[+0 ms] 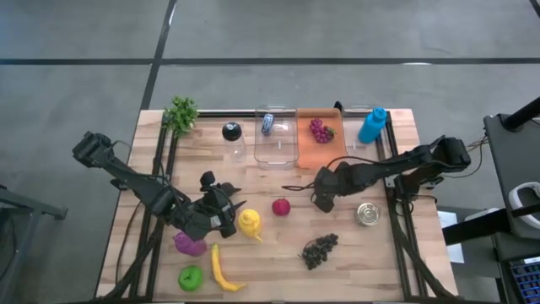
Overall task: Pick & Place Food Item
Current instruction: Put the right black plum into the orange bin
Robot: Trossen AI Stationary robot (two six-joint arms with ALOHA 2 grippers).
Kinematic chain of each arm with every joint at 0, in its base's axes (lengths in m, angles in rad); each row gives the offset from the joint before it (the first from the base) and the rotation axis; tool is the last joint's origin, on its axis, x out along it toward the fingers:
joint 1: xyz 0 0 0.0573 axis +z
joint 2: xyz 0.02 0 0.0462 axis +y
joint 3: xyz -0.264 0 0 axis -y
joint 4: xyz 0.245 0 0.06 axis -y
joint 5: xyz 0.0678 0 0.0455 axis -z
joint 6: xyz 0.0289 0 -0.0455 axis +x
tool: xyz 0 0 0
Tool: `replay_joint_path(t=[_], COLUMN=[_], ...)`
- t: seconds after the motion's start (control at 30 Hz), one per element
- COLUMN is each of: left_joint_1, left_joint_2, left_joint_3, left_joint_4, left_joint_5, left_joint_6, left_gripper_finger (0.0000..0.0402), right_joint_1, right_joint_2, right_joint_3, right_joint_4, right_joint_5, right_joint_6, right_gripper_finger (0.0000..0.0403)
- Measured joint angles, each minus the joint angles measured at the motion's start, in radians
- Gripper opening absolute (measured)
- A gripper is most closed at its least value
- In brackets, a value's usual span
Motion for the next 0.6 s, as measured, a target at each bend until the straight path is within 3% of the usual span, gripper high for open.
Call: replay_joint_path(t=[0.3,0.6], left_joint_1=[0.0,0.0], left_joint_2=[0.0,0.0], left_joint_3=[0.0,0.0], left_joint_4=[0.0,0.0], left_joint_5=[0.0,0.001], left_joint_6=[0.0,0.0], left_gripper_finger=[0.0186,0.018], right_joint_1=[0.001,0.0], right_joint_2=[0.039,0.052], right_joint_3=[0.004,0.004], right_joint_4=[0.017,0.047], right_joint_5=[-0.073,-0.077], right_joint_6=[-0.074,-0.104], right_gripper_finger=[0.0319,0.0275])
